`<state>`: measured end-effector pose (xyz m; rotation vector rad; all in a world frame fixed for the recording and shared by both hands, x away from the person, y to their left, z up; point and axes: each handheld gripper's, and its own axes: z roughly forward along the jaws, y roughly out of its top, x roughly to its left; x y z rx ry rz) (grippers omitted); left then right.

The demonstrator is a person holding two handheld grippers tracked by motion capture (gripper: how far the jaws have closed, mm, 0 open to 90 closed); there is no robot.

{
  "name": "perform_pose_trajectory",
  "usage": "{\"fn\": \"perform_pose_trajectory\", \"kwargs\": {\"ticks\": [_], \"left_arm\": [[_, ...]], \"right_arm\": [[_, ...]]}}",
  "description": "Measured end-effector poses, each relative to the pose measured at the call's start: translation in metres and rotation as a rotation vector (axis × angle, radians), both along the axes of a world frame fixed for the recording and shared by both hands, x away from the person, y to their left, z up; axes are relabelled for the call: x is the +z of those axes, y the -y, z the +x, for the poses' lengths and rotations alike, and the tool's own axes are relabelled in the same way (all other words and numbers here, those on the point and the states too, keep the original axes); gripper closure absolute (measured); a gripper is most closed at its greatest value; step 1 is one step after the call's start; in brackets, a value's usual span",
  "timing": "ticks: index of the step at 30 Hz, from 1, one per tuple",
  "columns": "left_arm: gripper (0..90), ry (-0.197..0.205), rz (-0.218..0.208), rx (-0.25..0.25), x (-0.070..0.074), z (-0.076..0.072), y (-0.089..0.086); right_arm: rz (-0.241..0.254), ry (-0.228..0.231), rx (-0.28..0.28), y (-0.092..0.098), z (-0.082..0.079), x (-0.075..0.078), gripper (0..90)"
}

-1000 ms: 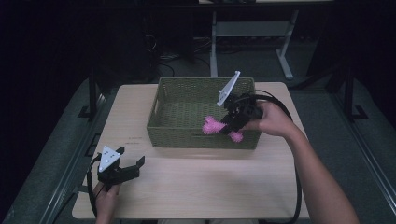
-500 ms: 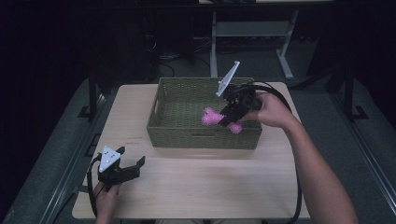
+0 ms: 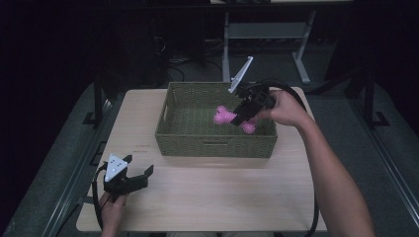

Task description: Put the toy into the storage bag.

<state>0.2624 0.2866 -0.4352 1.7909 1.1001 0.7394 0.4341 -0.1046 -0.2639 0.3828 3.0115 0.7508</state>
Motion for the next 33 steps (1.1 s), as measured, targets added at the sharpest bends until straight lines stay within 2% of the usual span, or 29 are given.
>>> {"fn": "perform_pose_trajectory", "kwargs": {"ticks": [13,33], "left_arm": [[13.7,-0.001,0.003,-0.001,0.000,0.000,0.000],[13.7,0.000,0.005,-0.005,0.000,0.001,0.001]], "right_arm": [[-0.018,-0.030,-0.019,-0.005,0.023,-0.010,58.2],[-0.030,-0.078,-0.068,-0.002,0.051,-0.032,58.2]]}}
